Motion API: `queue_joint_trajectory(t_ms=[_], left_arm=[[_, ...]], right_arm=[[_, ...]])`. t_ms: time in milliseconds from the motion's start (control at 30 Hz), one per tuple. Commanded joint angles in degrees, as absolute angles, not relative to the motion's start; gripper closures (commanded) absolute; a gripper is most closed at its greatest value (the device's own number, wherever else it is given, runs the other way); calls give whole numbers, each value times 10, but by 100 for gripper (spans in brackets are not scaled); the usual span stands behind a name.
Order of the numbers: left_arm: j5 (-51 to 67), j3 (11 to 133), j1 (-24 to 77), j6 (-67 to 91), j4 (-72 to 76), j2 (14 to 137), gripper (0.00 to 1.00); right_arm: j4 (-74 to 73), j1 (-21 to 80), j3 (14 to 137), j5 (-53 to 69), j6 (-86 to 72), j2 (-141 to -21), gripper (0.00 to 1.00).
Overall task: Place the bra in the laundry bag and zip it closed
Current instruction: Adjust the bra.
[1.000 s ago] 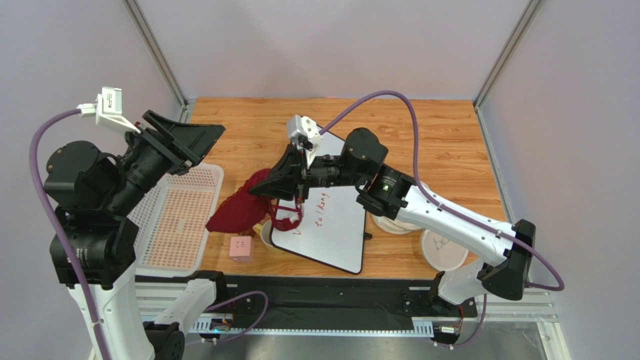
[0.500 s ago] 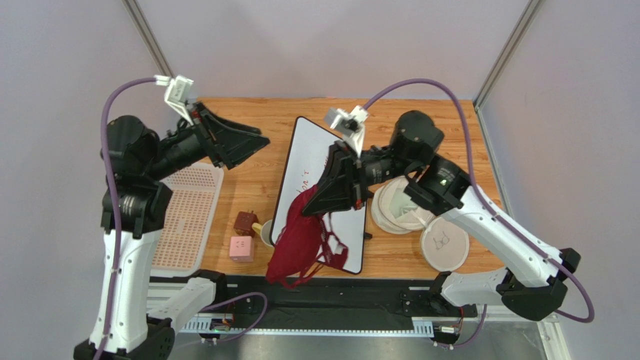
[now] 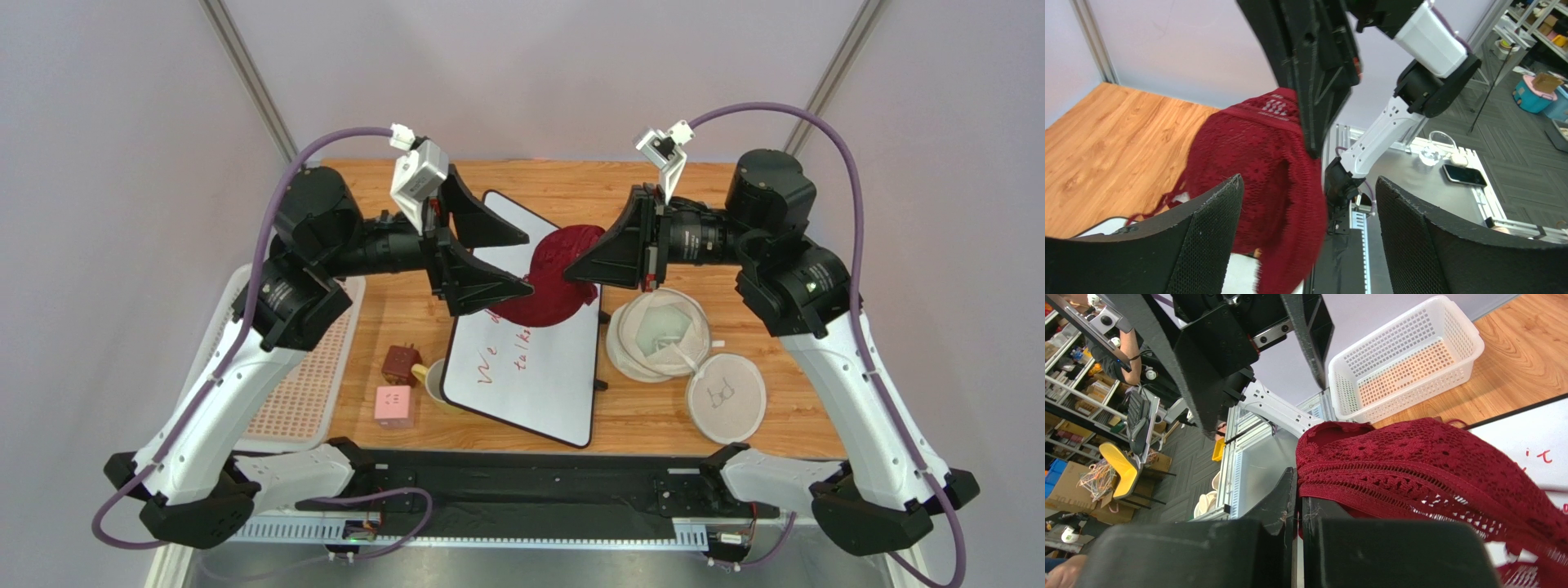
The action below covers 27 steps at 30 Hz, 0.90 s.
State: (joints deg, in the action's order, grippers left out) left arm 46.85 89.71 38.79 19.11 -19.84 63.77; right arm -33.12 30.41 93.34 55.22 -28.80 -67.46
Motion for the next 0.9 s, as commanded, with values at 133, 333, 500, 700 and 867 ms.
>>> queue_joint_trajectory(t_ms=[133, 333, 500, 700, 867], left_arm=[[412, 890, 437, 140, -215, 682, 23], [441, 891, 457, 105, -217, 677, 13], [499, 893, 472, 89, -222, 686, 13], [507, 883, 488, 90, -235, 715, 28], [494, 893, 495, 91, -249, 730, 36]], right_arm=[[-363, 297, 930, 534, -262, -636, 100], [-433, 297, 942, 530, -220, -635, 100], [-462, 297, 926, 519, -226, -611, 100], [-474, 297, 926, 508, -226, -598, 100], [-465, 298, 929, 507, -228, -598, 100]])
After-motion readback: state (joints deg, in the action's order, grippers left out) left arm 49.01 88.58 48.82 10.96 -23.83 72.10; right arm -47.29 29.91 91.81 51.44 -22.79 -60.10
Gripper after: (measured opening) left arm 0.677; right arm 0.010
